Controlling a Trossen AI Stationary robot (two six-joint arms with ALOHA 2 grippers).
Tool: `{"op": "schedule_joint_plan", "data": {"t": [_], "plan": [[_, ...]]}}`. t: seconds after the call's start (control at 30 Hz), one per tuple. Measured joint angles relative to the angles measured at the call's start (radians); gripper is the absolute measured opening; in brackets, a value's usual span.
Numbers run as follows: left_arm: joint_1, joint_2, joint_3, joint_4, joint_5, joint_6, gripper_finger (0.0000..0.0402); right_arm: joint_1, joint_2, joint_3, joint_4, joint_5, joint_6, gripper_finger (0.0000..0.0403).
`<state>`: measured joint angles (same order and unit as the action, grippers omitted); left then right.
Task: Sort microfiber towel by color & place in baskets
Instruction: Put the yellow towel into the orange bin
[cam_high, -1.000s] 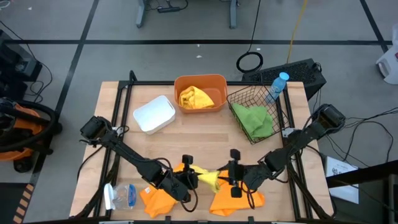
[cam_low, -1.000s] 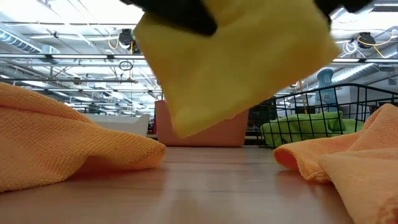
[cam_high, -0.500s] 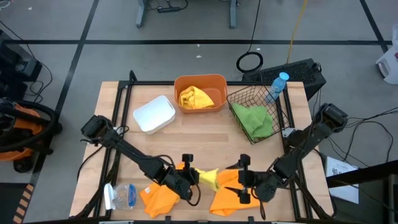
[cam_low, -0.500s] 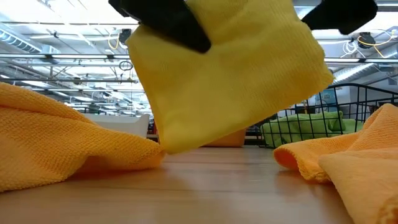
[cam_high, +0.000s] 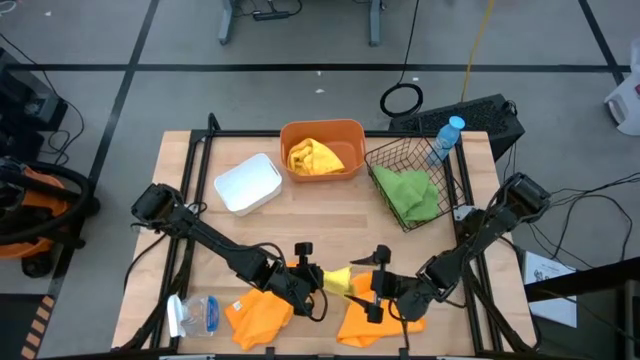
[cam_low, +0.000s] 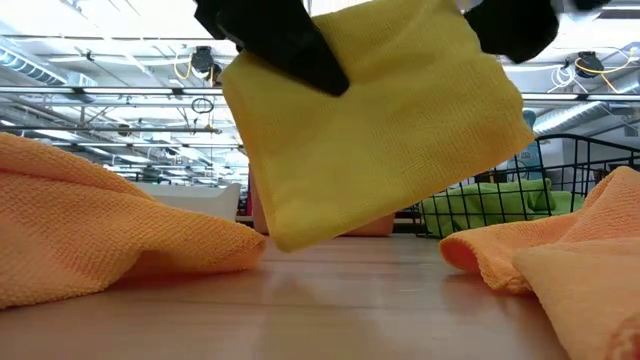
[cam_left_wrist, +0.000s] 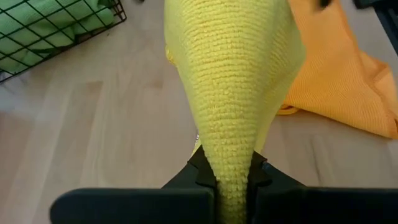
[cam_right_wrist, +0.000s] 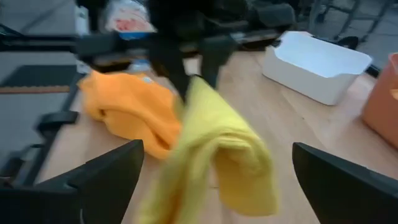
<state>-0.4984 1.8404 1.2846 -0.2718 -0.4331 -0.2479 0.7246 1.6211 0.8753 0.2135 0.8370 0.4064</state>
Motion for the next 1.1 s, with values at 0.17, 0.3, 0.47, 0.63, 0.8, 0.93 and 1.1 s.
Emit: {"op": "schedule_joint_plan", "data": {"t": [0.17, 0.3, 0.47, 0.63, 0.8, 0.93, 1.1], "plan": [[-0.001, 0.000, 0.000, 0.001, 0.003, 0.018, 0.0019, -0.033, 0.038, 0.000, 0.052, -0.006, -0.027, 0.0396], [-0.001, 0.000, 0.000, 0.002, 0.003, 0.018, 0.0019, -0.048, 0.084, 0.000, 0.161, -0.069, -0.105, 0.0393], [-0.001, 0.000, 0.000, 0.001, 0.003, 0.022, 0.0019, -0.055, 0.121, 0.000, 0.239, -0.105, -0.124, 0.0365], [-0.001, 0.000, 0.000, 0.001, 0.003, 0.028, 0.0019, -0.068, 0.129, 0.000, 0.230, -0.102, -0.107, 0.0257], [0.001, 0.000, 0.000, 0.001, 0.002, 0.026, 0.0032, -0.071, 0.129, 0.000, 0.229, -0.101, -0.139, 0.0111], [0.001, 0.000, 0.000, 0.000, -0.041, 0.025, 0.0059, -0.072, 0.129, 0.000, 0.213, -0.099, -0.176, 0.0017], [0.001, -0.013, 0.000, -0.021, -0.090, 0.020, 0.0132, -0.087, 0.066, 0.000, 0.126, -0.076, -0.201, 0.0029]]}}
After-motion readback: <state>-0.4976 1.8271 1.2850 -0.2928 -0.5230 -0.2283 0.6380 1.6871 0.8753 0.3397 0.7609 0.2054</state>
